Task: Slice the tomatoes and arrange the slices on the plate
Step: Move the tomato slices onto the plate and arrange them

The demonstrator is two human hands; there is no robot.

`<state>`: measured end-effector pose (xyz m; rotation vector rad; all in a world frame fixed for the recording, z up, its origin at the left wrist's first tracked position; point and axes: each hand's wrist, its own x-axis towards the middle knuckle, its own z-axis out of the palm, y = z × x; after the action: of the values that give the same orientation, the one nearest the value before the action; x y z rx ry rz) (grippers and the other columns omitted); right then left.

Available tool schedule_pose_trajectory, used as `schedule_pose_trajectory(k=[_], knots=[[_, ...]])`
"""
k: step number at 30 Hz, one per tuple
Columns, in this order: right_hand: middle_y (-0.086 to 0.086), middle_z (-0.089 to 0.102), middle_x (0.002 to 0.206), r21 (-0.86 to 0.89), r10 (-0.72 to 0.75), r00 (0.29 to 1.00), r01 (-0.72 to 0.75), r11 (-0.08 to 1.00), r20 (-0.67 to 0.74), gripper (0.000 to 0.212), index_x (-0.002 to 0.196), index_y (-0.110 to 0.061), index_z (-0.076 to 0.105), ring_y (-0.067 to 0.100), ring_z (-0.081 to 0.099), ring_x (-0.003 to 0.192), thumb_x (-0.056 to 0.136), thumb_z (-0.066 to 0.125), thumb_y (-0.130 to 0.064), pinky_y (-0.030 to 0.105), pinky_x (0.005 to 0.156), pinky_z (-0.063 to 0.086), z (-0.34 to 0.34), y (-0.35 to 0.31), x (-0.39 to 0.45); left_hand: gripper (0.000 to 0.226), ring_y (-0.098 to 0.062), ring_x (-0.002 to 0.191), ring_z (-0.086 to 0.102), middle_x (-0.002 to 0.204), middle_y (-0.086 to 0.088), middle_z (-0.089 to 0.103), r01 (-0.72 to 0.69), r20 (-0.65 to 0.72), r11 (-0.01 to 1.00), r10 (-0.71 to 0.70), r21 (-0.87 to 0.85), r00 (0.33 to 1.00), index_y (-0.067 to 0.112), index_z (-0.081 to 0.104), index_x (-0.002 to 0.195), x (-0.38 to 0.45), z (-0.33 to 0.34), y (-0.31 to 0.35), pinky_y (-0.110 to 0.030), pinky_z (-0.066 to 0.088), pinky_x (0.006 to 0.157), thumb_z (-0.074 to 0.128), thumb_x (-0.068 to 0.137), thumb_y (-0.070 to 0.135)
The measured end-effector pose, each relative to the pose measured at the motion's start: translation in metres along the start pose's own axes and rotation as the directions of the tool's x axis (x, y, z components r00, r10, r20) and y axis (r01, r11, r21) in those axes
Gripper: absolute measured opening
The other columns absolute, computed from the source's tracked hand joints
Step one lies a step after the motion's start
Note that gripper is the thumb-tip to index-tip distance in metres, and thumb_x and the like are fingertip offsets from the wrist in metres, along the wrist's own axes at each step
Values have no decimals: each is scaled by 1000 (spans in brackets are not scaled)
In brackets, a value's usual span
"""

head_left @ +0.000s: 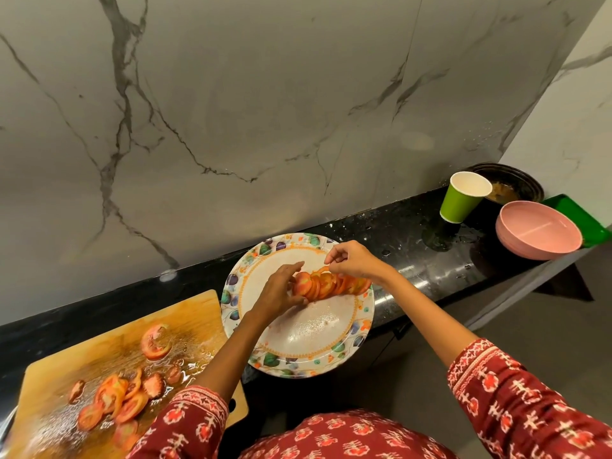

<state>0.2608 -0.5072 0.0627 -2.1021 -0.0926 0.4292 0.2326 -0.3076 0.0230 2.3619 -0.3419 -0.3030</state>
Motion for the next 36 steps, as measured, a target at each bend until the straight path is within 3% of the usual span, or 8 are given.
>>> schedule_pose_trajectory(k=[3,8,17,23,26,30,36], knots=[[5,60,79,57,-4,1000,3,998,12,10,90,-4,67,15,59,69,81,65,0,20,59,53,0,-2,-3,79,-24,118,49,140,-10,43,22,24,1000,-22,19,999,16,33,142,0,-1,-2,-35,45,99,75,75,18],[7,64,82,175,-14,999,20,984,-38,9,85,-9,65,8,60,64,81,66,0,17,57,53,-8,-10,-6,79,-24,118,49,137,-11,47,6,26,1000,-7,10,1000,15,34,141,-1,-1,0,-33,44,98,76,74,17],[13,63,91,190,-75,996,64,980,53,10,90,-4,64,17,63,76,81,66,1,22,63,57,-4,-23,-11,91,-23,122,46,137,-9,46,59,-6,996,-60,-66,998,15,30,143,-14,-9,-15,-33,38,102,80,68,19],[4,63,87,42,-87,987,82,996,134,12,91,-9,64,13,63,74,83,62,0,23,67,57,32,-32,-9,81,-20,116,52,128,-10,55,111,-46,986,-117,-122,992,12,40,138,-32,-25,-33,-27,41,95,80,67,19],[0,61,79,-51,-61,994,66,996,95,13,90,-9,63,12,62,68,82,62,1,22,65,54,50,-37,-1,74,-19,112,55,123,-11,59,103,-46,986,-110,-129,993,10,45,134,-36,-29,-34,-25,43,92,79,69,20],[7,61,91,-296,-76,997,74,952,6,14,96,-5,65,11,54,79,82,66,-5,14,61,43,63,-37,7,70,-20,110,56,120,-12,60,89,-17,991,-91,-96,996,9,46,133,-35,-29,-31,-23,43,91,77,71,21],[11,66,96,-328,-108,993,86,941,-51,11,93,-5,66,11,54,80,83,64,-8,15,64,44,60,-27,6,68,-20,105,58,118,-12,62,47,12,999,-46,-7,999,9,48,131,-26,-20,-26,-27,47,90,76,72,27]])
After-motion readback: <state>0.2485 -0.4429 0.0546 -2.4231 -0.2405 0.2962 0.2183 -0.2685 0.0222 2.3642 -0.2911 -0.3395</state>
